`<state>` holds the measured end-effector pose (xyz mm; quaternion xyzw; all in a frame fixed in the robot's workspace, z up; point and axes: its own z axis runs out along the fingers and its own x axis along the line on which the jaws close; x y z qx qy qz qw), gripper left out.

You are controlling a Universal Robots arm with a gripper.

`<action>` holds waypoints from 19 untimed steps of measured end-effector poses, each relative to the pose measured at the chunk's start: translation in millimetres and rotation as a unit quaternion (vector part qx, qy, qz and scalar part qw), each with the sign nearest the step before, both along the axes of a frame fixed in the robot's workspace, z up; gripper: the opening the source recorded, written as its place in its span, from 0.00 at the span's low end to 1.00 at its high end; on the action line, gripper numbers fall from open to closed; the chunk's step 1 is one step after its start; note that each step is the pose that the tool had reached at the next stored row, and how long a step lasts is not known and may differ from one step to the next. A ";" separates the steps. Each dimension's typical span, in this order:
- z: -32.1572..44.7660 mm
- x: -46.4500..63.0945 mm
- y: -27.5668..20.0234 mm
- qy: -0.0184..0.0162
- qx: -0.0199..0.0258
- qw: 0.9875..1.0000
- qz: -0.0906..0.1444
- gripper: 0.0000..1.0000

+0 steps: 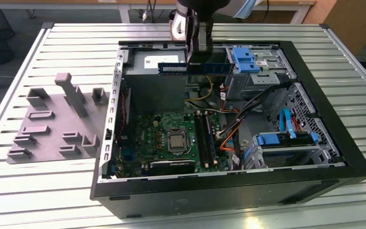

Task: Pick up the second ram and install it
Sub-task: 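Insert the second ram into the second slot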

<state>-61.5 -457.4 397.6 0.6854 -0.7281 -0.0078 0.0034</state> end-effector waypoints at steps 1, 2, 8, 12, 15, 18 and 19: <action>0.0 0.0 0.0 0.000 0.000 1.000 -0.001 0.14; 0.0 0.0 0.0 0.000 0.000 1.000 -0.002 0.14; 0.0 0.0 0.0 0.000 0.000 1.000 -0.009 0.14; 0.0 0.0 0.0 0.000 0.000 1.000 -0.014 0.14; 0.0 0.0 0.0 0.000 0.000 1.000 -0.017 0.14; 0.0 0.0 0.0 0.000 0.000 1.000 -0.020 0.14; 0.0 0.0 0.0 0.000 0.000 1.000 -0.021 0.14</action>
